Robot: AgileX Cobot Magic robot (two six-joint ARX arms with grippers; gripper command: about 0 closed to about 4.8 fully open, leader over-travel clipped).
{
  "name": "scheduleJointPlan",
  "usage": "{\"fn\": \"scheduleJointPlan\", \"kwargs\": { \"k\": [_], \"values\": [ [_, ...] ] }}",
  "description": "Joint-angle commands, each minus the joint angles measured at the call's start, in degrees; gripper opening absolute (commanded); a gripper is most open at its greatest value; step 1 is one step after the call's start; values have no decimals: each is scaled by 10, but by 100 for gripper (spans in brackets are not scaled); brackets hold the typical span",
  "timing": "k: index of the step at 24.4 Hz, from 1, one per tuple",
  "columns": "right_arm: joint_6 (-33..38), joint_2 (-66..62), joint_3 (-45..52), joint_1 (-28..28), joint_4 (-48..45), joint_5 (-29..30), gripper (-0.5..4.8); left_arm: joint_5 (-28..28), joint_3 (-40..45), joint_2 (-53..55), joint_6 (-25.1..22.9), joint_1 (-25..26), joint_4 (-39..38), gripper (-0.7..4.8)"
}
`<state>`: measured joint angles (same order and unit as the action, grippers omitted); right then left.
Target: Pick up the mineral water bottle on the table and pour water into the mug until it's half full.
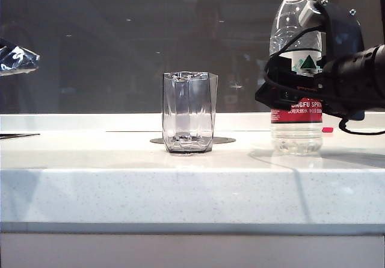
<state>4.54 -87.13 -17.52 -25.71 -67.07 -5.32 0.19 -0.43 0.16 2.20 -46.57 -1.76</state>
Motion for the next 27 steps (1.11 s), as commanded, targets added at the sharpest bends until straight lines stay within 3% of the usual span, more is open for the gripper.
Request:
{"fn": "scheduleJointPlan", "kwargs": {
  "k": [1, 2, 3, 4, 5, 11, 16, 22, 25, 27],
  "values": [
    [2, 2, -3, 0, -20, 3, 479, -2, -1, 0, -1, 1, 5, -4],
    [2, 2, -3, 0, -21, 3, 479, -2, -1, 0, -1, 1, 5, -4],
    [3, 2, -3, 0, -22, 3, 441, -2, -1, 0, -1, 1, 5, -4],
    [5, 2, -3, 0, -22, 3, 396, -2, -1, 0, -1, 1, 5, -4],
    [15, 2, -3, 0, -22, 3, 316, -2, -1, 0, -1, 1, 5, -4],
    [15, 2, -3, 0, -24, 3, 289, -2, -1, 0, -1, 1, 5, -4],
    [13, 23, -3, 0, -48, 4, 183, -2, -2, 0, -1, 3, 5, -4],
    [-95, 75, -3, 0, -18, 5, 183, -2, -2, 0, -1, 29, 5, -4],
    [-172, 125, -10, -1, 77, 2, 184, -2, -2, 0, -1, 41, 5, -4],
    [-250, 179, -35, -1, 213, -11, 183, -2, -2, 0, -1, 44, 5, -4]
  ]
}}
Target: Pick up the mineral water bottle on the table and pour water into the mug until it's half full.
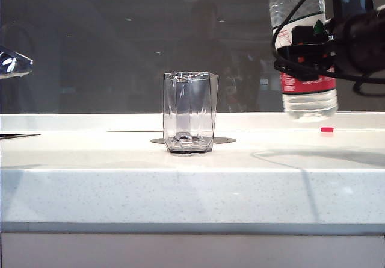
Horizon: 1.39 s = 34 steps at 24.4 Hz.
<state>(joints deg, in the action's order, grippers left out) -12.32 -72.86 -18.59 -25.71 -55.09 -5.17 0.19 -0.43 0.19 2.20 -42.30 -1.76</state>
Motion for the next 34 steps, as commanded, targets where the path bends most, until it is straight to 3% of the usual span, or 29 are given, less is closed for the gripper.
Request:
{"fn": "scheduleJointPlan", "kwargs": {
  "k": [1, 6, 13, 21, 27, 34],
  "values": [
    [-134, 64, -49, -4, 177, -24, 183, -2, -2, 0, -1, 2, 5, -4],
    [-259, 81, -119, -14, 313, -109, 183, -2, -2, 0, -1, 2, 5, -4],
    [-392, 81, -145, -15, 330, -129, 183, -2, -2, 0, -1, 2, 5, -4],
    [-481, 81, -146, -15, 330, -133, 183, -3, -2, 0, -1, 6, 5, -4],
    [-503, 81, -146, -15, 329, -131, 184, -2, -2, 3, -1, 52, 5, -4],
    [-544, 41, -168, -15, 322, -134, 184, -3, -2, 0, -1, 25, 5, -4]
  ]
}}
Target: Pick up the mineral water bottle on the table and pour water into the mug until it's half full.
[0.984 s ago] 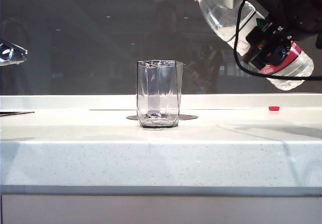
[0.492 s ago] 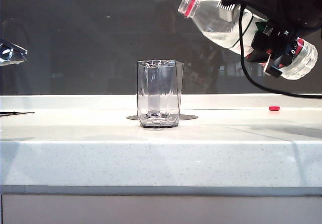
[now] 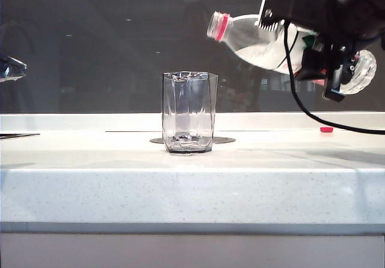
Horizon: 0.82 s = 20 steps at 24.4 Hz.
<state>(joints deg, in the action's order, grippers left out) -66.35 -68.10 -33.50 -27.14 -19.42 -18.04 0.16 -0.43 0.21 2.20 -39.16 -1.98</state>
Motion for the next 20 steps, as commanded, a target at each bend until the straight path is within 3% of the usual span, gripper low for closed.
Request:
{"fn": "scheduleJointPlan", "kwargs": {
  "k": [1, 11, 20],
  "values": [
    [-4, -21, -30, 0, -35, -17, 184, -4, -2, 0, -1, -6, 8, -4],
    [-70, -56, -61, -8, -37, -44, 184, -3, -2, 0, -1, -4, 7, -4],
    [-180, -59, -61, -29, -51, -66, 184, -4, -2, 0, -1, -4, 7, -4]
  ]
}}
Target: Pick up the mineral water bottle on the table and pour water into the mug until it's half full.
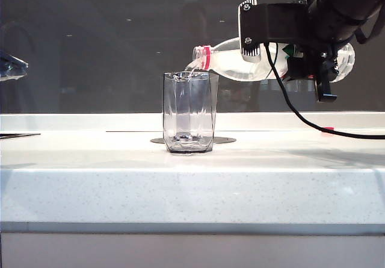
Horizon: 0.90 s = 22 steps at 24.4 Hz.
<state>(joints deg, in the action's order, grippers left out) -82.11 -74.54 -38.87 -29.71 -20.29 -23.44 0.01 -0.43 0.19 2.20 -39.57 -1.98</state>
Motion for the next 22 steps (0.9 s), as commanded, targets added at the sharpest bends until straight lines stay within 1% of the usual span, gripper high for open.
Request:
{"fn": "scheduleJointPlan", "kwargs": {
  "k": [1, 5, 15, 22],
  "values": [
    [-24, 5, -7, -3, -42, -19, 184, -2, -2, 0, -1, 0, 7, -4],
    [-24, 5, -7, -3, -42, -39, 184, -2, -2, 0, -1, 0, 7, -4],
    [-48, 5, -7, -3, -44, -50, 184, -2, -2, 0, -1, 0, 7, -4],
    [-49, 5, -15, -3, -54, -50, 184, -2, -2, 0, -1, 0, 7, -4]
  ]
}}
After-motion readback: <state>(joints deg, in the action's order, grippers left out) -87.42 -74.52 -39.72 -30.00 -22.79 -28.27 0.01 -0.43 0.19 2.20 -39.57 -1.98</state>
